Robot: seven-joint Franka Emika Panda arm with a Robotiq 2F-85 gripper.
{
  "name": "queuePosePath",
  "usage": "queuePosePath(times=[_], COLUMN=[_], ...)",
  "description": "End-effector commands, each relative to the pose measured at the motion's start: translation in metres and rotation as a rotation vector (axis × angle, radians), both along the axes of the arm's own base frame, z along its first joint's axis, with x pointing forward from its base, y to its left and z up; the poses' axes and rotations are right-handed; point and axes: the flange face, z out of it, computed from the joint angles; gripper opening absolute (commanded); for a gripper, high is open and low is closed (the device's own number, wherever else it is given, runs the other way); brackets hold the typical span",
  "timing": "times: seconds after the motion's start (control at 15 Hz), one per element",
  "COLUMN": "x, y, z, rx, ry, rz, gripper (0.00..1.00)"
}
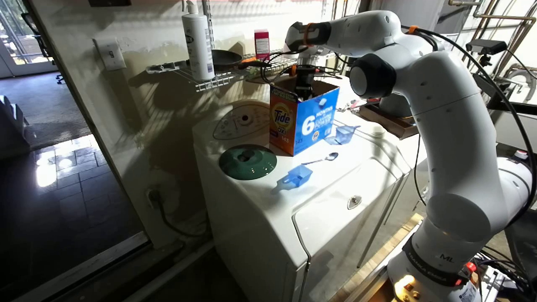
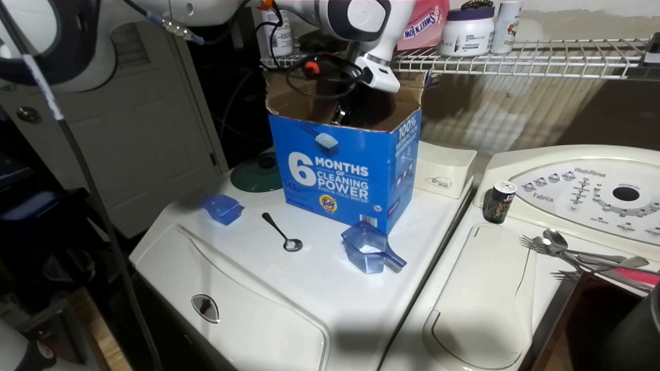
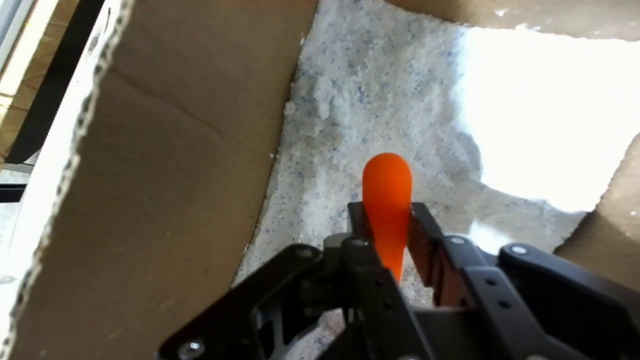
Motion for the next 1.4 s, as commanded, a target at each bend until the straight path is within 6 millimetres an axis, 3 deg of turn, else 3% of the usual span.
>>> queuePosePath(times=[0.0,0.4,0.87,1.33], x=[-0.018,-0.042,-0.071,-0.081], y=[0.015,0.033,0.029,0.024], z=[0.013,0.028,0.044,0.067], rx=[-0.059,-0.121,-0.225,-0.277], ry=[-0.028,-0.086,-0.099,-0.156], rz=[-0.021,-0.053,-0.073,-0.095], gripper=[0.06,0.06,0.06,0.06])
